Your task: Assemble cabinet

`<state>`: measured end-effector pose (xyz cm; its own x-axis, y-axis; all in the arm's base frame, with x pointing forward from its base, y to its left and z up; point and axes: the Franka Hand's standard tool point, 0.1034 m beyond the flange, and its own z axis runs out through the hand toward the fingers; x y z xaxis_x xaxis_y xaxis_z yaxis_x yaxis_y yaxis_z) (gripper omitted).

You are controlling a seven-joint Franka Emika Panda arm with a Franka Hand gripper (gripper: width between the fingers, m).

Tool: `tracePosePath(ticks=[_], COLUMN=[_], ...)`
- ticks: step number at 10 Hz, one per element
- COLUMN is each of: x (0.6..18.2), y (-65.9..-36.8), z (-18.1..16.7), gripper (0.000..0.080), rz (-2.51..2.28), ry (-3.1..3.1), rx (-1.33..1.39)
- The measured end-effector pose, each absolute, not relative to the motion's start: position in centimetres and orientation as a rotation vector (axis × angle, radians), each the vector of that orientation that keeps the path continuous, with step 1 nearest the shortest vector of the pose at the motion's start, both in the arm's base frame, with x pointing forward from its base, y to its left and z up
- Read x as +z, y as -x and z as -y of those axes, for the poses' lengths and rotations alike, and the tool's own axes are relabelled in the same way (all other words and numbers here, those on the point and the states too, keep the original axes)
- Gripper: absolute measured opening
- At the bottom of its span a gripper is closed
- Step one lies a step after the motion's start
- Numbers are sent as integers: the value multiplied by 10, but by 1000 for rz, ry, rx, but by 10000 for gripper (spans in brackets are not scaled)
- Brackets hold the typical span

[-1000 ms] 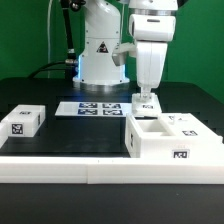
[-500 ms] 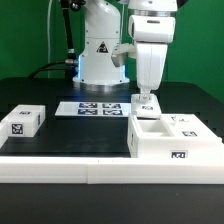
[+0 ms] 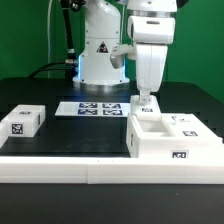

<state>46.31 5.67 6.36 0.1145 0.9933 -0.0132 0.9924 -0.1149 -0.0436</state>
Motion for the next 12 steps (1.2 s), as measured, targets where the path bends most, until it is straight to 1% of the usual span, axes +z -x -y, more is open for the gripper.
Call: tracePosePath(ticks=[4,5,9,12], x=[61,56,60,60], y=[-462,-465,-507,-510], z=[-57,-54,-54,-55], gripper=[70,70,72,72], rz=[2071,2103,2150,2151], ry=[2326,2296,2281,2283], rx=[63,44,-26,-32])
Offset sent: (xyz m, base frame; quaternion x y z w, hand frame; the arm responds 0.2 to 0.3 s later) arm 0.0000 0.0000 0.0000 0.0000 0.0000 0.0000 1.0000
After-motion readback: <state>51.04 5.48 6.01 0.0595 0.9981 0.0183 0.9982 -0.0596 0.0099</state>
